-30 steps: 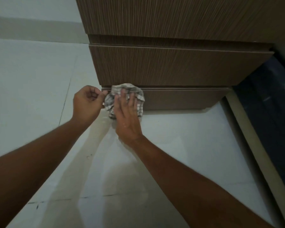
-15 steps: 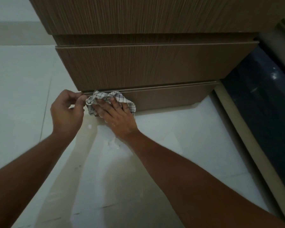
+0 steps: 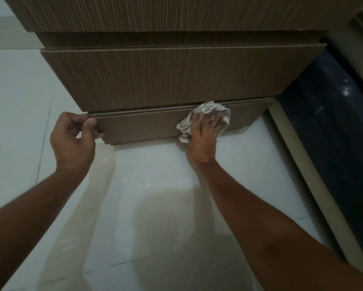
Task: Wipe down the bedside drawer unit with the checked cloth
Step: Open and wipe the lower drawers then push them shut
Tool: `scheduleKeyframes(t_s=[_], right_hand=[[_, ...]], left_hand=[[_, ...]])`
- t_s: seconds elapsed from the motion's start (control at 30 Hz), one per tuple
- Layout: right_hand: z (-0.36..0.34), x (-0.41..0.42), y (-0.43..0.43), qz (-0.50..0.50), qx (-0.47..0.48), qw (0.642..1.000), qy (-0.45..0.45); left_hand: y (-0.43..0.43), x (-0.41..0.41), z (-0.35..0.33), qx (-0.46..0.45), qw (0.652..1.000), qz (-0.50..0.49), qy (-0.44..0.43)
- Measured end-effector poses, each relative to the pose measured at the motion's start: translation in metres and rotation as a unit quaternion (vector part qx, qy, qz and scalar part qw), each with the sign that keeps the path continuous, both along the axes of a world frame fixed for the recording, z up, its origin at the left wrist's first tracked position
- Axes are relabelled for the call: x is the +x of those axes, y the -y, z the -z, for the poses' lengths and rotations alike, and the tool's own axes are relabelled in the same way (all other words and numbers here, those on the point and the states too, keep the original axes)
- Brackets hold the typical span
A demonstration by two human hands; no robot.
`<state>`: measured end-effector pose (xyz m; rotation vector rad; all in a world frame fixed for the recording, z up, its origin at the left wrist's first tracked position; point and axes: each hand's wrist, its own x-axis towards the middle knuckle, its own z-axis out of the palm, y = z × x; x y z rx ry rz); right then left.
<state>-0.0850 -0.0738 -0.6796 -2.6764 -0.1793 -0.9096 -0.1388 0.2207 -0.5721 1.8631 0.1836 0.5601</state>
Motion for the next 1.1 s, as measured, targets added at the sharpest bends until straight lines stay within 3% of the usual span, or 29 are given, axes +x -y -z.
scheduleKeyframes(t_s=[0.1,0.23,0.37,0.47,0.63,0.67,0.77,0.9,1.1], right_hand=[[-0.017,0.001,0.027,0.070,0.179,0.980,-0.059],[-0.045,0.009,0.051,0.111,0.341,0.933,0.011],[-0.057,0.024,0.080,0.167,0.402,0.898,0.056],[-0.063,0.025,0.100,0.220,0.485,0.846,0.039],[-0.073,0.002,0.083,0.291,0.458,0.839,0.039],[-0.072,-0.009,0.067,0.282,0.477,0.833,0.010],[-0.073,-0.051,0.000,0.127,0.455,0.879,-0.068],[-0.045,-0.069,-0.086,-0.108,0.347,0.930,-0.046],[-0.012,-0.088,-0.196,-0.236,0.213,0.942,-0.103]], left_hand=[[0.003,0.001,0.001,0.002,1.000,-0.004,0.003],[0.003,0.003,0.006,-0.022,1.000,0.006,0.017],[-0.001,0.005,0.012,-0.019,1.000,0.005,0.004],[0.001,0.002,0.010,-0.009,1.000,0.004,0.011],[0.004,0.002,0.004,-0.023,0.999,-0.002,0.023],[0.003,0.002,0.004,-0.025,1.000,-0.003,0.019],[0.000,0.001,0.004,-0.028,1.000,-0.009,0.008],[-0.003,0.001,0.002,-0.048,0.999,-0.006,0.002],[-0.017,0.006,0.008,-0.017,1.000,0.008,-0.016]])
